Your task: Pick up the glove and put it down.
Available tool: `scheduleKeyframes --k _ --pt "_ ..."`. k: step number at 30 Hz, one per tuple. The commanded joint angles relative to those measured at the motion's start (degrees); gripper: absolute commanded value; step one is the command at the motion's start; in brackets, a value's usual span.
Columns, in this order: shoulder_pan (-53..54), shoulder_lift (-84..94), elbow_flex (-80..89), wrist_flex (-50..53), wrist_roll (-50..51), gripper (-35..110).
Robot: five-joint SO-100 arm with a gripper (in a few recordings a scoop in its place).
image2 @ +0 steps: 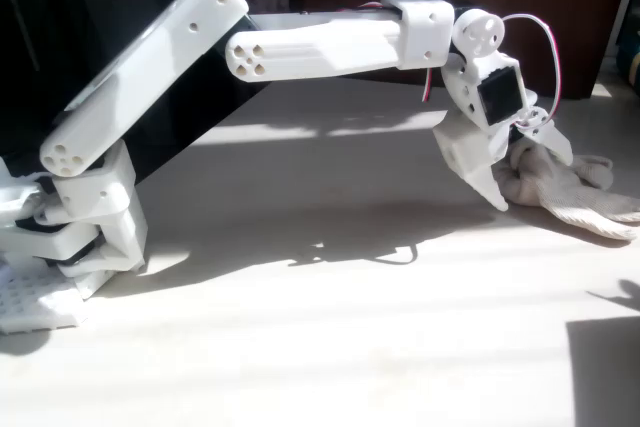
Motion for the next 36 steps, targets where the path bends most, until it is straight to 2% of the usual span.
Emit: scheduleKeyframes --k 1,13,29,32,36 --pt "-1.8 0.7 -3.6 -1.3 0.4 33" --pt "-2.4 -1.6 -3.7 -1.6 0.4 33" --pt "-2.2 -2.4 -3.7 -7.6 3.1 32" --pt "-1.9 -3.2 -3.7 -8.4 3.0 26" --pt "-1.8 -3.3 -3.7 -8.4 2.9 9"
